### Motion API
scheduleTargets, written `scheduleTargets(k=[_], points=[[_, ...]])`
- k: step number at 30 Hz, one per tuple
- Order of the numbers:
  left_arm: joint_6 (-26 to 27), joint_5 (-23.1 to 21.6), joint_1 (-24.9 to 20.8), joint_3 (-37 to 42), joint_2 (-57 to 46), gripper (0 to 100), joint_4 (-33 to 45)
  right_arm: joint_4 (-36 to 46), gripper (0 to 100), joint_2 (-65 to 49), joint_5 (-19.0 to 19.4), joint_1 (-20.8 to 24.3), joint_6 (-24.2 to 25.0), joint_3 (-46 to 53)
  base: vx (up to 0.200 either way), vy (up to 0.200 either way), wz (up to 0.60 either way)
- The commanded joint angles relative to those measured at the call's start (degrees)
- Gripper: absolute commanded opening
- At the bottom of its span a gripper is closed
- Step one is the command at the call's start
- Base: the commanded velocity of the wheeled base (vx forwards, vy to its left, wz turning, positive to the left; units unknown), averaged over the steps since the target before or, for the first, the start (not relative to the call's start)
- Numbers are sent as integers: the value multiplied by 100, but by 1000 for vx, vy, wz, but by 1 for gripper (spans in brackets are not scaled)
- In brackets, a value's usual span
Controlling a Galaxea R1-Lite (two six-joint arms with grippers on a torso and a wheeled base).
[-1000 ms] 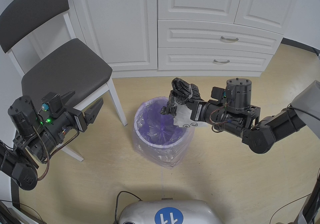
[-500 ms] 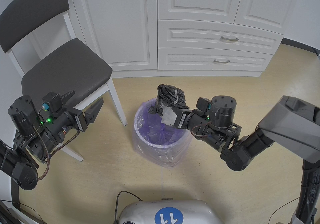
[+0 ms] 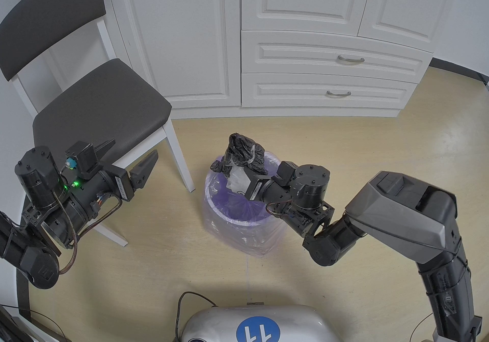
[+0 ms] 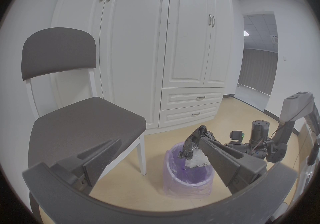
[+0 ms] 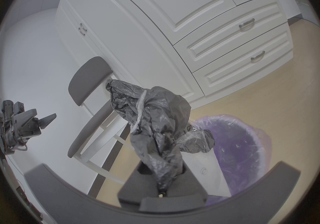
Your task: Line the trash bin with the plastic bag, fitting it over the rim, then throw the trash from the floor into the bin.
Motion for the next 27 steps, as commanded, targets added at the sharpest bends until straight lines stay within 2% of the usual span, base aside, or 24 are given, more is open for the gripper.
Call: scheduleTargets(k=[1,7,9,13,21,27], points=[[1,2,1,-35,272,100,-10,44,0,1005,66,-73,80,-885,0,0,0],[10,29,-17,-44,474,100,-19,281,0,1682,93,-126,44,-1878,0,0,0],[10,231,-25,-62,536,100,-19,483,0,1954,84,-135,18,-2273,0,0,0],[10,328,-25,-106,544,100,-19,519,0,2209,84,-214,-158,-2599,0,0,0],[10,336,-17,-97,501,100,-19,519,0,2262,57,-267,-228,-2581,0,0,0],[10,336,-17,-44,377,100,-142,431,0,1954,13,-275,-219,-2185,0,0,0]])
